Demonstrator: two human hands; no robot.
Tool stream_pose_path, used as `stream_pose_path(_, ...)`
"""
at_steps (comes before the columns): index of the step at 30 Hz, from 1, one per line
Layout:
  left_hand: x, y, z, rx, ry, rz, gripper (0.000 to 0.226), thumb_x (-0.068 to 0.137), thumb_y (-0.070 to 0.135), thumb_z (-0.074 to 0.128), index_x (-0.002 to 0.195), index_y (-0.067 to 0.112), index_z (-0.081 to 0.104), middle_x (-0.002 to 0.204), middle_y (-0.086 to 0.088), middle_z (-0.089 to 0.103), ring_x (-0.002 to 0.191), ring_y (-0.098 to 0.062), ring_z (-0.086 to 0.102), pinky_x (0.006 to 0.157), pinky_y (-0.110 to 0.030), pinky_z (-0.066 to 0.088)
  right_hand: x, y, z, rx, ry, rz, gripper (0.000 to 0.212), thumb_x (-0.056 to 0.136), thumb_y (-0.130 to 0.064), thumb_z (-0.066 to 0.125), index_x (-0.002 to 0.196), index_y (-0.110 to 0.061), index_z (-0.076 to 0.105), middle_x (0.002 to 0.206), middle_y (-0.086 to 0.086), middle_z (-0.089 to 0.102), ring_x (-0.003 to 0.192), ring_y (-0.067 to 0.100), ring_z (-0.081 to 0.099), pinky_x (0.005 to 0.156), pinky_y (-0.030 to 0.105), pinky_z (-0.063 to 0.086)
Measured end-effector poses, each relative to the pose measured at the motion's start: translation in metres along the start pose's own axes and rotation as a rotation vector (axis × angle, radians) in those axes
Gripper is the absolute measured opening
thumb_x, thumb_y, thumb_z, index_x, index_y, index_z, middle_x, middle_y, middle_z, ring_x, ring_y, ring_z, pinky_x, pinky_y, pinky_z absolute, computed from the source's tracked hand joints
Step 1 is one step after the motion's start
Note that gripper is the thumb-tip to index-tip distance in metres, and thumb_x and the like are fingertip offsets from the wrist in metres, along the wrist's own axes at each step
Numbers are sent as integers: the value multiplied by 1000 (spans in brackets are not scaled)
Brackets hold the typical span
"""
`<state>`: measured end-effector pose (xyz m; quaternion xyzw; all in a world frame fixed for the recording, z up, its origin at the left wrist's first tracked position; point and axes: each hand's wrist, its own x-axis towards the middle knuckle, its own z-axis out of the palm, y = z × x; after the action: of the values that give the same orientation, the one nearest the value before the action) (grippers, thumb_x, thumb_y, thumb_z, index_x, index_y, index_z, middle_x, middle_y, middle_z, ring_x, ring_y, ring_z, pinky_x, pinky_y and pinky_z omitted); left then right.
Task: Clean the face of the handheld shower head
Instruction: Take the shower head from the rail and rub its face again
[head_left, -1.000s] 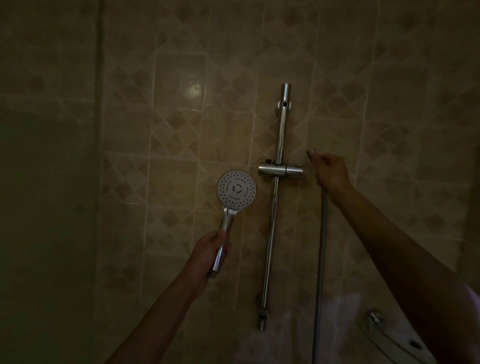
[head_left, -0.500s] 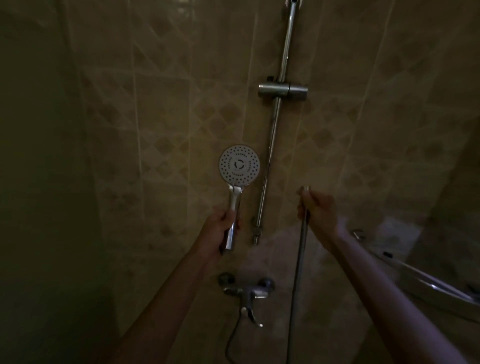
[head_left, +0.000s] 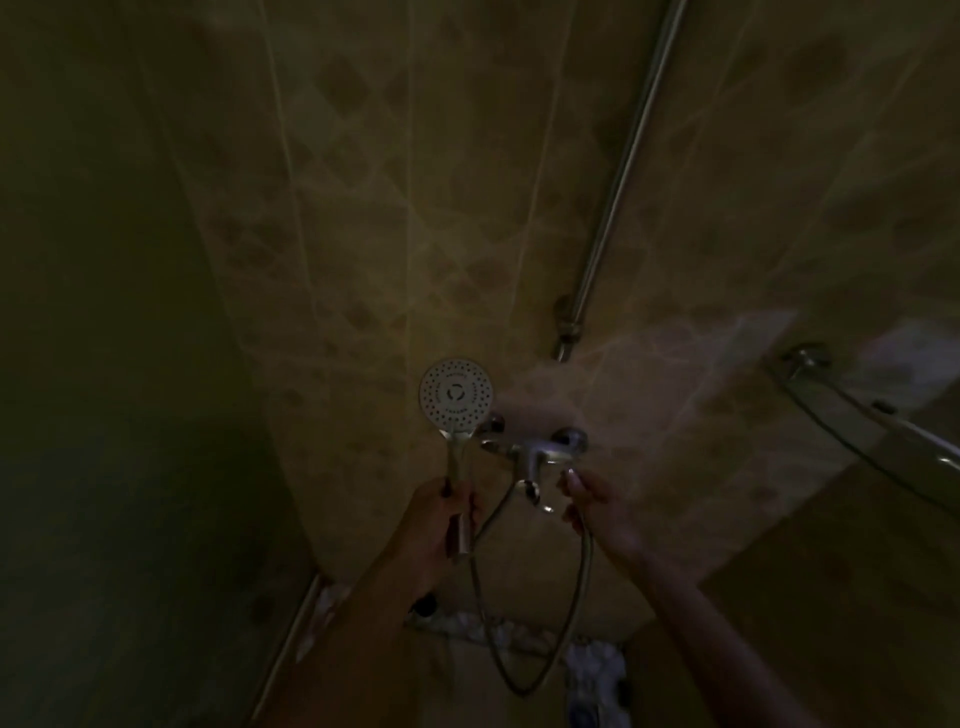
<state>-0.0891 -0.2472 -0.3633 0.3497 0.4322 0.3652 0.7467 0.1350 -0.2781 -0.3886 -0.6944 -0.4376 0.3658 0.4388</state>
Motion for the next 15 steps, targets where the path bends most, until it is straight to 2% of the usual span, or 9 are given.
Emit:
stream_pose_path(3, 10, -32, -20, -31, 80, -88, 14, 96, 3, 45, 87, -1, 55, 69, -9, 56, 50, -15, 54, 46, -24, 48, 20, 40, 16, -183, -43, 7, 26, 96, -26, 55, 72, -15, 57, 77, 12, 49, 47, 5, 55, 40, 21, 41)
stream_pose_path(5, 15, -57, -33, -26, 110, -132, 21, 97, 2, 44, 80, 2, 56, 69, -10, 55, 46, -13, 56, 44, -23, 47, 36, 71, 27, -300, -70, 48, 25, 94, -25, 57, 75, -11, 63, 100, 18, 48, 76, 19, 65, 48, 27, 51)
stream_pose_path(6, 18, -70, -39, -19, 120, -147, 21, 97, 3, 44, 79, 4, 56, 69, -10, 55, 46, -13, 56, 45, -23, 47, 43, 85, 31, -346, -90, 57, 31, 94, -33, 57, 80, -7, 64, 107, 18, 47, 85, 27, 63, 56, 31, 54)
stream_pose_path(7, 18, -82, -45, -22, 127, -167, 20, 97, 4, 44, 80, 4, 56, 69, -9, 56, 47, -12, 56, 46, -24, 46, 51, 100, 35, -377, -103, 37, 48, 91, -50, 53, 84, -4, 64, 105, 17, 50, 83, 30, 62, 60, 35, 54)
stream_pose_path(8, 19, -94, -50, -56, 133, -190, 18, 97, 3, 43, 83, 3, 54, 69, -9, 57, 47, -12, 56, 45, -24, 46, 57, 111, 38, -405, -122, -4, 67, 86, -67, 44, 84, -3, 62, 95, 16, 53, 76, 29, 59, 62, 37, 50)
stream_pose_path(9, 18, -105, -55, -75, 131, -204, 16, 97, 3, 42, 85, 1, 53, 67, -9, 58, 47, -13, 54, 44, -24, 45, 61, 119, 41, -434, -141, -47, 74, 83, -73, 36, 83, -4, 61, 84, 14, 54, 72, 25, 54, 63, 36, 44)
stream_pose_path(11, 20, -127, -64, -79, 146, -235, 15, 97, 3, 42, 88, 1, 55, 63, -6, 59, 49, -15, 51, 44, -25, 43, 61, 113, 46, -496, -146, -47, 55, 89, -61, 34, 82, -12, 59, 80, 11, 52, 70, 20, 50, 67, 30, 35)
stream_pose_path(13, 24, -143, -70, -95, 168, -265, 14, 96, 3, 43, 92, 4, 56, 63, -5, 57, 52, -15, 52, 47, -26, 42, 59, 114, 51, -553, -148, -56, 34, 97, -38, 45, 93, -9, 62, 98, 14, 53, 78, 26, 56, 71, 28, 38)
stream_pose_path(15, 28, -158, -72, -107, 189, -292, 11, 95, 2, 44, 94, 5, 54, 66, -6, 55, 52, -14, 52, 46, -24, 43, 59, 125, 57, -611, -121, -92, 29, 99, -25, 45, 108, -2, 59, 117, 16, 47, 87, 33, 60, 76, 32, 43)
